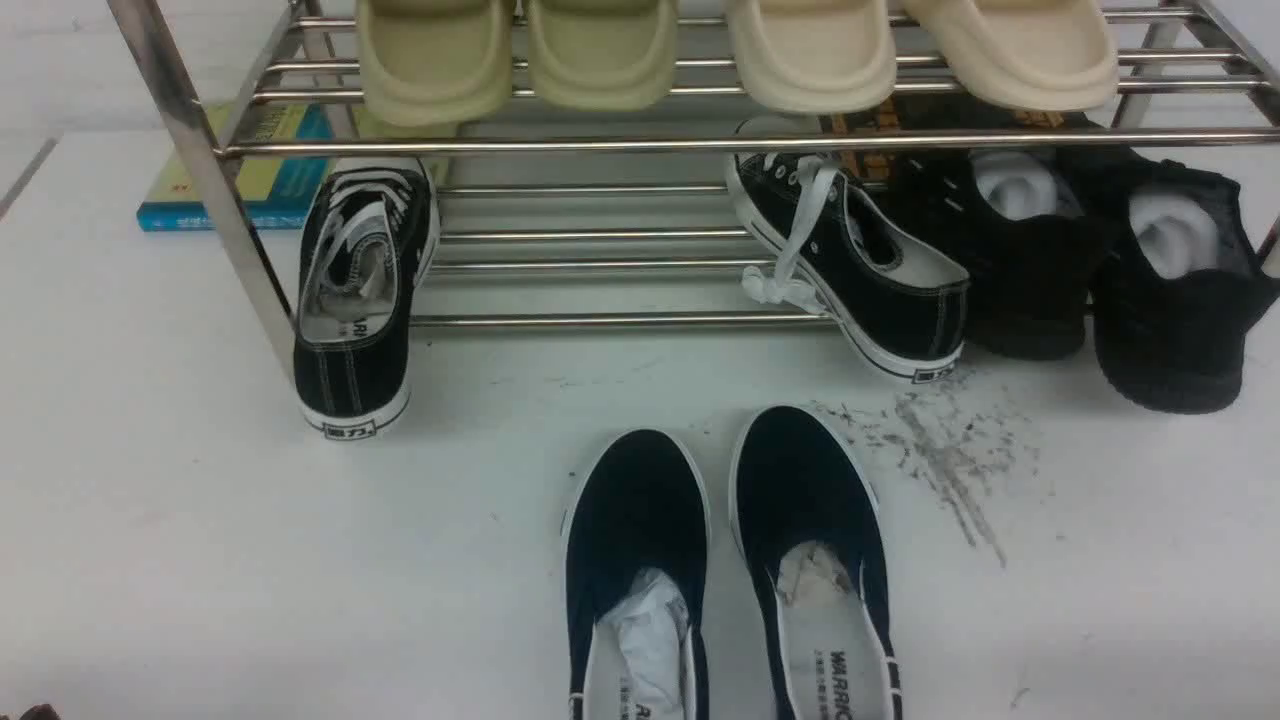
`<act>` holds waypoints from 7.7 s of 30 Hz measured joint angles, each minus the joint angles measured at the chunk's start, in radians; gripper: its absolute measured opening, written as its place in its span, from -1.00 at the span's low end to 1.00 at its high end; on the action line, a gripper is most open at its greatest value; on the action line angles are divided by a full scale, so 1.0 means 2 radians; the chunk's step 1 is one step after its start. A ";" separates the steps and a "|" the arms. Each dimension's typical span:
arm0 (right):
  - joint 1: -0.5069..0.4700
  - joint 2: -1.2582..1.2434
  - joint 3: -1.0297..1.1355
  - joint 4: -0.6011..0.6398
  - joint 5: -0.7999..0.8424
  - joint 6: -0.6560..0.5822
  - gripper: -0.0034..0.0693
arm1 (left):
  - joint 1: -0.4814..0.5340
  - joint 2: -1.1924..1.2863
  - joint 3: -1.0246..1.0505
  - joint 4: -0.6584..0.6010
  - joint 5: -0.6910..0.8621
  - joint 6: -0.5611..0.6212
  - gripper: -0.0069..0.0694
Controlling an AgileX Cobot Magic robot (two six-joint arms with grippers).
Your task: Take the shoes off the shelf with your hand on the white table.
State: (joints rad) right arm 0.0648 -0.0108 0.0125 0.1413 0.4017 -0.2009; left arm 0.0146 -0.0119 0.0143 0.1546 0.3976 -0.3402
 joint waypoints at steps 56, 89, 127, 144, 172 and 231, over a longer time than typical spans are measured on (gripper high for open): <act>0.000 0.099 -0.172 0.426 -0.056 -0.115 -0.93 | 0.000 0.000 0.000 0.000 0.000 0.000 -0.20; 0.139 0.785 -0.687 -0.117 0.171 -0.027 0.38 | 0.000 0.000 0.000 0.000 0.000 0.000 -0.19; 0.140 0.829 -0.687 -0.242 0.214 0.141 -0.94 | 0.000 0.000 0.000 0.000 0.000 0.000 -0.19; 0.140 0.815 -0.687 -0.238 0.130 0.143 -0.04 | 0.000 0.000 0.000 0.000 0.000 0.000 -0.19; 0.140 0.901 -0.687 -0.323 0.111 0.144 0.63 | 0.000 0.000 0.000 0.000 0.000 0.000 -0.19; 0.144 0.791 -0.666 -0.113 0.327 0.085 -0.87 | 0.000 0.000 0.000 0.000 0.000 0.000 -0.19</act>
State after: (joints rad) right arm 0.3520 1.5718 -1.3193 -0.0844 1.0556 -0.0301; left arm 0.0146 -0.0119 0.0143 0.1546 0.3968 -0.3402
